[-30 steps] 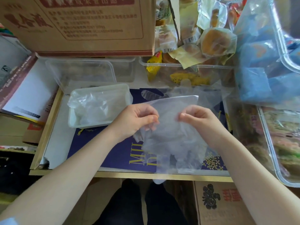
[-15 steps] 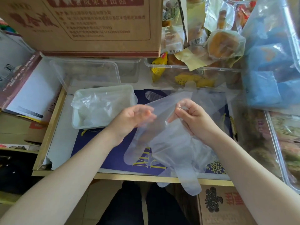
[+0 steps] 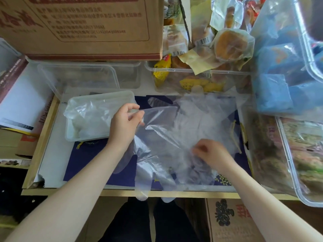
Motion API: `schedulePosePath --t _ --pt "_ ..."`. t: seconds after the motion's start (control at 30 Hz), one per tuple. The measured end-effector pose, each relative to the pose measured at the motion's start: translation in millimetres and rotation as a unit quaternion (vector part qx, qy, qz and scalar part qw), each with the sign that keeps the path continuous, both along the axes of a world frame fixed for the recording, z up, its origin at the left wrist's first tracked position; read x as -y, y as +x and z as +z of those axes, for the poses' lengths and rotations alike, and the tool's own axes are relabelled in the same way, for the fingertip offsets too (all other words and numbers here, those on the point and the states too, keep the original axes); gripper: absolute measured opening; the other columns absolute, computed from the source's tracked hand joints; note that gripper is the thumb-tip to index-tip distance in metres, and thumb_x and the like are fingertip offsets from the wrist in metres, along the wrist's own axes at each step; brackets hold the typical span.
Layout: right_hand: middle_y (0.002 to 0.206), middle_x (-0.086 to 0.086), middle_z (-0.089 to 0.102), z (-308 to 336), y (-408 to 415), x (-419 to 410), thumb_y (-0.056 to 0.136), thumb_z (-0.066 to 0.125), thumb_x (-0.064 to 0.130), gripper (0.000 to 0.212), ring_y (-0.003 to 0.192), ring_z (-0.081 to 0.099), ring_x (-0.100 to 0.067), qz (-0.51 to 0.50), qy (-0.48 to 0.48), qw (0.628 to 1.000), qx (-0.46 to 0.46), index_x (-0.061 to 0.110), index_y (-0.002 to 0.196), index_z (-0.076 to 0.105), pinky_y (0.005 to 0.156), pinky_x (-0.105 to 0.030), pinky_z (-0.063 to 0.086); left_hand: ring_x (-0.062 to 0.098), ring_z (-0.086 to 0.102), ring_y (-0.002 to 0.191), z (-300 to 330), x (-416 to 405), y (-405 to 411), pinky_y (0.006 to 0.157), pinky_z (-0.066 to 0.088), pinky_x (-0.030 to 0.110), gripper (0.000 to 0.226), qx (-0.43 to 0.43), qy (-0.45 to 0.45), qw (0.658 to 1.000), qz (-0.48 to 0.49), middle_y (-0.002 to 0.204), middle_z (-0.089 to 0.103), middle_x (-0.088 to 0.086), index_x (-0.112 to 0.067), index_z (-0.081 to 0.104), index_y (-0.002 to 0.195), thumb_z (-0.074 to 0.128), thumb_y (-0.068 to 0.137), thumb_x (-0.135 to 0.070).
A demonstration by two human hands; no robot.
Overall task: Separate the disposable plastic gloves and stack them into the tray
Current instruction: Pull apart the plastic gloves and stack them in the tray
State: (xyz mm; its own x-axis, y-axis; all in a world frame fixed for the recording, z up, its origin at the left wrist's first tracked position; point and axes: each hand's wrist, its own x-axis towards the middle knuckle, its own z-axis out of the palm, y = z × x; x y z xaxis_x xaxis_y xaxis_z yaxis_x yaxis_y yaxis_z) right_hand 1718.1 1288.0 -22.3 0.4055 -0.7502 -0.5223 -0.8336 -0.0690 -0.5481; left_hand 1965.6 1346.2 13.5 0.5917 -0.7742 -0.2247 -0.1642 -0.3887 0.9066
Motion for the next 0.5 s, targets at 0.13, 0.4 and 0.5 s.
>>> schedulePosePath --t 0.13,0.4,0.5 --pt "0.138 -0.016 0.04 -10 -7 20 0.092 0.054 0.035 0.052 0.122 0.04 -0.036 -0.101 -0.176 0.971 -0.123 0.005 0.133 0.041 0.095 -0.042 0.037 -0.002 0.063 0.079 -1 0 1 0.072 0.044 0.01 0.027 0.024 0.065 0.995 -0.067 0.08 0.07 -0.008 -0.022 0.055 0.107 0.069 0.084 -0.024" --pt "0.132 -0.019 0.046 -22 3 39 0.094 0.052 0.025 0.037 0.124 0.036 -0.037 -0.153 -0.174 0.959 -0.162 0.005 0.125 0.046 0.099 -0.045 0.03 0.013 0.055 0.058 4 -3 -13 0.055 0.039 0.024 0.008 -0.082 0.074 0.973 -0.203 0.064 0.071 -0.003 -0.013 0.066 0.08 0.064 0.087 -0.009" --pt "0.098 -0.012 0.059 -23 3 43 0.093 0.053 0.02 0.011 0.103 0.047 -0.036 -0.154 -0.21 0.96 -0.1 0.01 0.092 0.056 0.082 -0.04 0.034 -0.002 0.053 0.053 6 -4 -19 0.055 0.039 0.015 0.013 -0.08 0.061 0.965 -0.244 0.062 0.068 -0.01 -0.013 0.069 0.08 0.063 0.086 -0.003"
